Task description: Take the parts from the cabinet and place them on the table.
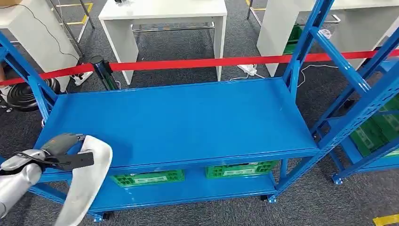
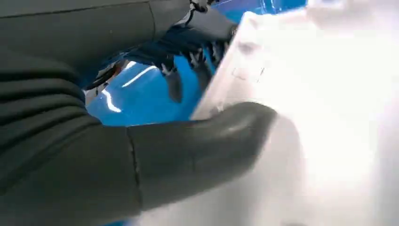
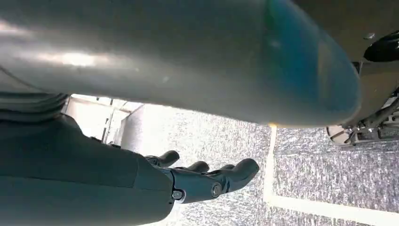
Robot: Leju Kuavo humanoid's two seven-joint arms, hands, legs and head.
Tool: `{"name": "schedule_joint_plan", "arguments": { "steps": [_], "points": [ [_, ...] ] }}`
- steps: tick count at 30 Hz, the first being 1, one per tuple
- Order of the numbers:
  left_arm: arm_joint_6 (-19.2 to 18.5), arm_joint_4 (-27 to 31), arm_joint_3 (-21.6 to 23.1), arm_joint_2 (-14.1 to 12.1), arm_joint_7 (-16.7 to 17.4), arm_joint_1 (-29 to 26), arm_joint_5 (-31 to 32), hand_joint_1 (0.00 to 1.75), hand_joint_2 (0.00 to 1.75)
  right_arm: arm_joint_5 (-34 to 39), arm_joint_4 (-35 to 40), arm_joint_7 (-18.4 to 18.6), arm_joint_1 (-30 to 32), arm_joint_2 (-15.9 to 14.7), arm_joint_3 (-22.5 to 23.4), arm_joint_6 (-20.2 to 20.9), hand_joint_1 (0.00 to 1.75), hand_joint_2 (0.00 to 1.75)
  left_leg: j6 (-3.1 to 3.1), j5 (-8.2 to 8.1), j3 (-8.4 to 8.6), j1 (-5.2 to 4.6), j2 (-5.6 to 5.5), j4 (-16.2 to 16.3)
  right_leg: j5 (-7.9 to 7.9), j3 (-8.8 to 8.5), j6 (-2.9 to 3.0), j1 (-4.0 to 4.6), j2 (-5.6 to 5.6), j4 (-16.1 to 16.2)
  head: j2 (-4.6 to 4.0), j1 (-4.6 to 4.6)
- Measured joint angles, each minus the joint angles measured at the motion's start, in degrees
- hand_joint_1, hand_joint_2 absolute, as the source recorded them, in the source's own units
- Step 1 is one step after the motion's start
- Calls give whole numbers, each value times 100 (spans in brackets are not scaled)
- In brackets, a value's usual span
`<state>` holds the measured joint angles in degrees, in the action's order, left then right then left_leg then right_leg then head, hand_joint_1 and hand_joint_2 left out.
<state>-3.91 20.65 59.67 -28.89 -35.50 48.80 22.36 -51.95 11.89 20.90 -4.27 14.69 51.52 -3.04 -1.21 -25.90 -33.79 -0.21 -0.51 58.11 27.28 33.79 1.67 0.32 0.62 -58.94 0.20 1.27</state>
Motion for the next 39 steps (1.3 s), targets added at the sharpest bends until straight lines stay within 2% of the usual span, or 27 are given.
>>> {"name": "schedule_joint_plan", "arguments": {
  "steps": [13, 18, 27, 30, 35, 37, 39],
  "points": [
    [-112, 2, -68, -31, -2, 58, 37, 175, 175, -2, 0, 0, -4, 0, 0, -2, 0, 0, 0, 0, 7, 0, -1, 0, 1, -5, 1, 0, -2, 0, 0, -2],
    [116, 0, -85, -31, 35, 59, 131, 175, 175, -22, 0, 0, -4, 0, 0, -2, 0, 0, 0, 0, 10, 0, 0, 0, 1, -8, 0, 0, -2, 0, 0, -2],
    [295, -39, -87, 39, 129, 139, 328, 175, 175, -39, 0, 0, -7, 0, 0, -4, 0, 0, 0, 0, 12, 0, 1, 0, 1, -8, 0, 0, 0, 0, 0, -2],
    [647, -57, -83, 94, 223, 154, 488, 175, 175, -65, 0, 0, -8, 0, 0, -22, 0, 0, 0, 0, 12, 0, 0, 0, 1, -9, 0, 0, -2, 1, 0, 0],
    [2013, -66, -78, 227, 411, 191, 813, 175, 175, -72, 0, 0, -11, 9, 0, -66, 0, 0, 0, 0, 12, 0, 0, 0, 0, -8, 0, -1, -1, 1, 0, -2],
    [2427, -68, -107, 312, 418, 199, 817, 175, 175, -70, 0, 0, -12, 22, 0, -92, 0, 0, 0, 0, 12, 0, -1, 0, 0, -8, 0, -2, -2, 1, 0, -2],
    [2597, -61, -157, 405, 431, 217, 857, 175, 175, -70, 0, 0, -18, 31, 11, -105, 0, 0, 0, 0, 12, 0, -2, 0, 0, -9, 0, -2, -3, 1, 0, 0]
  ]
}}
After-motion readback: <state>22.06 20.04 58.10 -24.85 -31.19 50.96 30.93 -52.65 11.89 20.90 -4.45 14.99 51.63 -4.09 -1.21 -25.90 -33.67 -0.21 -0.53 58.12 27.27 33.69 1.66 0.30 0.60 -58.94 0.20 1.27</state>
